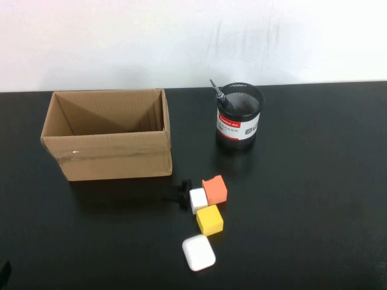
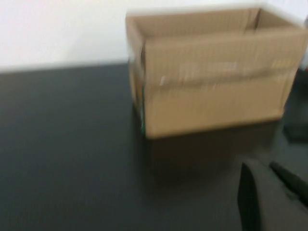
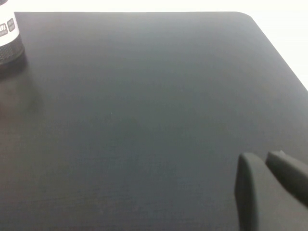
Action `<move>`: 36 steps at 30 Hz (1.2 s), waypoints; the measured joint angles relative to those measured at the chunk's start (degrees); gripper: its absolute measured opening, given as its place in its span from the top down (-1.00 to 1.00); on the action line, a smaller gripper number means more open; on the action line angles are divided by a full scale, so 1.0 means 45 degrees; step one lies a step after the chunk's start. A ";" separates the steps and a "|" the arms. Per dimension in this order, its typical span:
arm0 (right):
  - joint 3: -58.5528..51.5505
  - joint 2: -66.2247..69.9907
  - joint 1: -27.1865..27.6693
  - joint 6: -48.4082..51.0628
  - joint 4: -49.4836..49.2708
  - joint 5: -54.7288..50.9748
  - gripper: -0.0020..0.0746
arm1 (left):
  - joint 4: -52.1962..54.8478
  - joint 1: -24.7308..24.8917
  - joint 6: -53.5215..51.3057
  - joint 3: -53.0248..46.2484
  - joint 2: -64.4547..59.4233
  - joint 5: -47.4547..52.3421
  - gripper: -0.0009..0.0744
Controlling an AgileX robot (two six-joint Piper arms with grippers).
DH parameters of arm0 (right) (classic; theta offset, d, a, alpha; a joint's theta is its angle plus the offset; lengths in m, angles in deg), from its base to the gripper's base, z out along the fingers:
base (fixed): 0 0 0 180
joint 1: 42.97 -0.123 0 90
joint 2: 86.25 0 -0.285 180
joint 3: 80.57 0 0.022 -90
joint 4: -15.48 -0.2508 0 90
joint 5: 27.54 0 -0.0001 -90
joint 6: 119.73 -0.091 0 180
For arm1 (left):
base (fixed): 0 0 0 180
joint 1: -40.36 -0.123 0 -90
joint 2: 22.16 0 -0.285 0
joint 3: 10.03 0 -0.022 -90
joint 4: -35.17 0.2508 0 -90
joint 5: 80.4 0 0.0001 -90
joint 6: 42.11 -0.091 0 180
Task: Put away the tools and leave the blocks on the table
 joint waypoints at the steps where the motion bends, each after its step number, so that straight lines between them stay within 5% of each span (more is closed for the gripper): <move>1: 0.0000 0.0000 0.0000 0.0000 0.0000 0.0000 0.96 | 0.0038 -0.0105 0.0139 0.0004 0.0000 0.0346 0.97; 14: 0.0000 0.0000 0.0000 0.0023 0.0000 0.0000 0.96 | 0.0239 -0.1844 0.1419 -0.0027 0.0000 0.1023 0.97; 36: 0.0000 0.0000 0.0000 0.0023 0.0000 0.0000 0.96 | 0.0239 -0.1889 0.1442 -0.0027 0.0000 0.1023 0.97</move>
